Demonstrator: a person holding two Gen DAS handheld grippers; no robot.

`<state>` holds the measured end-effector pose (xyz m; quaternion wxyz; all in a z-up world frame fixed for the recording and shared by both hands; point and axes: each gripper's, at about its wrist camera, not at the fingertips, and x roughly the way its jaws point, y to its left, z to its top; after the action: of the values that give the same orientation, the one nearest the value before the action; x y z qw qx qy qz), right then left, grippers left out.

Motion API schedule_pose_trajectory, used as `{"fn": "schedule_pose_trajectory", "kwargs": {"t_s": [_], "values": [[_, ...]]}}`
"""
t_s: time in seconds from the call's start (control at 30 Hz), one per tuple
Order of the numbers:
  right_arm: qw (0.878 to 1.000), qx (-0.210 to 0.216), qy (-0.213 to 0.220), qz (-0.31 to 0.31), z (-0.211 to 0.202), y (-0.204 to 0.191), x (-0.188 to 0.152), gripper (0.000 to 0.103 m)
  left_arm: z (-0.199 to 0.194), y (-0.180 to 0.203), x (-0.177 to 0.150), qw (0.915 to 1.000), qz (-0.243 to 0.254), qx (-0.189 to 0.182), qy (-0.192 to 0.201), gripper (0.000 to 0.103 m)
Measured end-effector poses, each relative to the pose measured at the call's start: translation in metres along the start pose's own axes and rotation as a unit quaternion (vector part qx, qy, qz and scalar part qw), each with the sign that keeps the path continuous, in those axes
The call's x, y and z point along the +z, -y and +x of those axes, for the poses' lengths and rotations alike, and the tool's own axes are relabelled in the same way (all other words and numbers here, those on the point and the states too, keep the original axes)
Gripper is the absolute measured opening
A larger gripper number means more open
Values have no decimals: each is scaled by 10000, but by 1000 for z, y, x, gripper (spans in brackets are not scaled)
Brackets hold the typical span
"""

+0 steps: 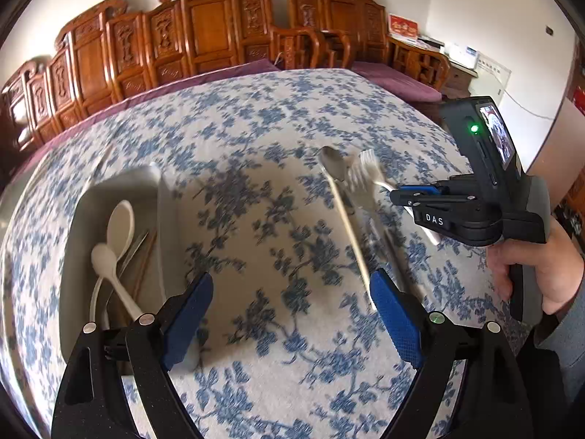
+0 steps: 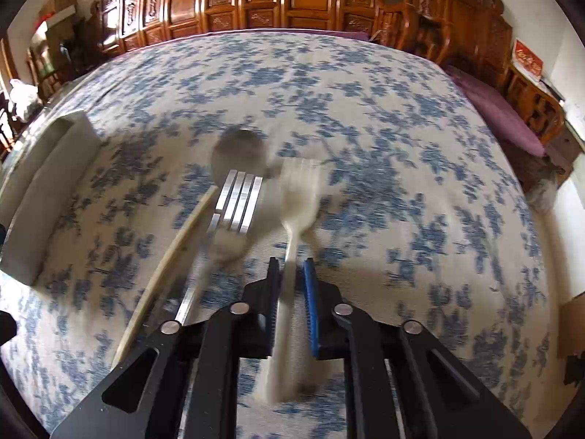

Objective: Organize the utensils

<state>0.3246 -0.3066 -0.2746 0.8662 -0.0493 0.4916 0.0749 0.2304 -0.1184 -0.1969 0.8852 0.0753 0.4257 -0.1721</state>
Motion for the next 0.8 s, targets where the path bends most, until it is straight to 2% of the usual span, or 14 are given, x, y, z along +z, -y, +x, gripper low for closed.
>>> {"fn": "schedule_pose_trajectory", "kwargs": {"t_s": [0.13, 0.23, 0.43, 0.6, 0.67, 0.8], "values": [[9999, -15, -43, 135, -2, 14, -3, 9, 13, 13, 13, 9999, 60, -89, -49, 84], [9994, 148, -22, 308, -2, 23, -5, 9, 28, 19, 22, 9996, 45, -196, -175, 84], [9992, 203, 0, 339, -3, 23, -7, 9, 50, 34, 31, 9989, 244, -143, -372, 70], [9994, 176, 14, 301, -3, 23, -6, 9, 75, 36, 29, 9968, 202, -254, -732, 46], [9993, 192, 19, 311, -3, 24, -6, 9, 82, 34, 28, 9961, 110, -300, -827, 42], [9992, 201, 25, 348, -3, 25, -6, 9, 93, 32, 27, 9947, -44, -279, -987, 42]]}}
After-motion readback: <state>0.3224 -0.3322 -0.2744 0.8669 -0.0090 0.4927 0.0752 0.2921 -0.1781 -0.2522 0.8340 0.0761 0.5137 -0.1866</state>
